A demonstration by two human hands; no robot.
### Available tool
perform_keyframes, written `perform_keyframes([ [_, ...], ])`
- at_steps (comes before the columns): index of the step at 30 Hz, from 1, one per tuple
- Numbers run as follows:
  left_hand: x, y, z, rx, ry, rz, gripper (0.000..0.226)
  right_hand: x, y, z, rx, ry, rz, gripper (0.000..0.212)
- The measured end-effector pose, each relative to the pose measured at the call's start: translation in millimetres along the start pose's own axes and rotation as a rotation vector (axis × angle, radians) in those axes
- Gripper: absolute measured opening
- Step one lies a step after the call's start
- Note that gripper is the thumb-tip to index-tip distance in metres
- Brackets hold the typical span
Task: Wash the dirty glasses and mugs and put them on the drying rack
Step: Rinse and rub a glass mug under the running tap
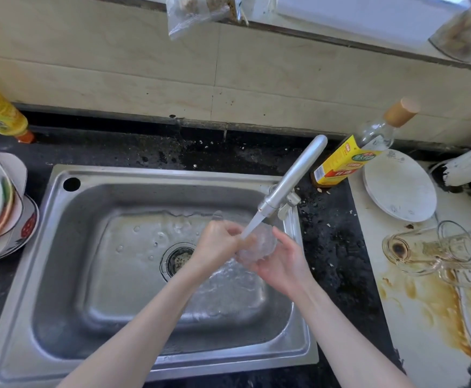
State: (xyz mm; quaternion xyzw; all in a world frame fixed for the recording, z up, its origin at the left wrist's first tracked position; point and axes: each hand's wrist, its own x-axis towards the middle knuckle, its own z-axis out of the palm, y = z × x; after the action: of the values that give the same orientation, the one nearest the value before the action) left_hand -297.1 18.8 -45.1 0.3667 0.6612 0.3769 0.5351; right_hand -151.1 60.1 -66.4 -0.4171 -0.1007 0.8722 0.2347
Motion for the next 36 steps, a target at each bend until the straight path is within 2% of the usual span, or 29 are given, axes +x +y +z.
perform_keyframes([
  [1, 2.2, -0.4, 0.3, -0.037, 0.002, -0.044, 0.020, 1.2, 1.5, -2.1, -0.001, 0.002, -0.029, 0.046],
  [3, 0.6, 1.1, -0.7, -0.080, -0.121, -0.035, 0.017, 3.0, 3.2, -7.7, -0.087, 0.027, -0.033, 0.047],
  [5, -5.3, 4.9, -2.8, -0.028, -0.318, 0.029, 0.038, 6.6, 1.0, -11.1, -0.206, 0.114, -0.019, 0.046],
  [7, -9.0, 3.7, -1.0, 0.386, -0.469, 0.228, 0.045, 9.5, -2.6, -6.4, -0.254, 0.191, 0.009, 0.045],
  [8, -9.6, 1.0, 0.8, 0.657, -0.488, 0.339, 0.043, 11.2, -4.3, -2.9, -0.299, 0.225, 0.018, 0.041],
  [9, -8.6, -3.1, 2.3, 0.833, -0.469, 0.393, 0.042, 14.7, -5.1, -5.0, -0.352, 0.225, 0.033, 0.043],
  [10, -5.5, -9.8, 3.3, 0.884, -0.440, 0.385, 0.046, 15.3, -6.5, -2.7, -0.386, 0.231, 0.056, 0.045],
  [12, -5.1, -20.1, 3.3, 0.762, -0.327, 0.325, 0.060, 15.6, -7.5, -1.8, -0.341, 0.217, 0.097, 0.039],
  [13, -7.1, -19.1, 3.6, 0.621, -0.268, 0.291, 0.059, 13.7, -7.6, -2.4, -0.258, 0.200, 0.073, 0.040],
  [16, -5.1, -9.5, 6.1, 0.071, -0.056, 0.110, 0.017, 5.7, -5.2, -9.9, -0.036, 0.051, -0.004, 0.047],
  [17, -5.9, -3.6, 3.7, -0.047, -0.031, 0.050, 0.007, 2.0, -4.4, -10.5, -0.016, 0.025, -0.018, 0.047],
  [19, -6.1, -1.0, -1.3, -0.121, -0.142, 0.017, 0.005, 1.8, -2.5, -14.4, -0.083, 0.010, -0.029, 0.058],
  [20, -7.5, 0.1, -3.2, -0.091, -0.258, 0.019, 0.011, 4.2, -1.9, -14.2, -0.160, 0.051, -0.013, 0.064],
  [21, -8.8, -2.1, -2.9, 0.033, -0.369, 0.023, 0.023, 8.1, 0.1, -14.2, -0.238, 0.095, 0.013, 0.069],
  [23, -12.0, -3.3, 2.8, 0.469, -0.538, 0.102, 0.045, 11.2, 5.0, -9.2, -0.364, 0.184, 0.063, 0.072],
  [25, -13.7, -5.8, 11.1, 0.861, -0.544, 0.232, 0.042, 17.7, 10.9, -7.8, -0.400, 0.286, 0.123, 0.059],
  [26, -14.6, -5.5, 14.5, 0.937, -0.513, 0.258, 0.040, 19.6, 12.9, -8.9, -0.383, 0.316, 0.137, 0.053],
  [29, -13.9, -5.1, 14.0, 0.996, -0.358, 0.293, 0.039, 20.1, 13.9, -13.2, -0.233, 0.319, 0.108, 0.047],
  [33, -11.5, 0.5, 12.2, 0.744, -0.122, 0.364, 0.020, 5.5, 12.0, -15.3, 0.115, 0.169, 0.035, 0.040],
  [35, -12.2, 5.7, 12.8, 0.697, -0.110, 0.368, 0.017, -0.8, 13.8, -16.1, 0.120, 0.134, 0.005, 0.035],
  [36, -13.1, 8.7, 12.7, 0.752, -0.153, 0.382, 0.020, -1.4, 13.6, -15.5, 0.098, 0.126, 0.002, 0.037],
])
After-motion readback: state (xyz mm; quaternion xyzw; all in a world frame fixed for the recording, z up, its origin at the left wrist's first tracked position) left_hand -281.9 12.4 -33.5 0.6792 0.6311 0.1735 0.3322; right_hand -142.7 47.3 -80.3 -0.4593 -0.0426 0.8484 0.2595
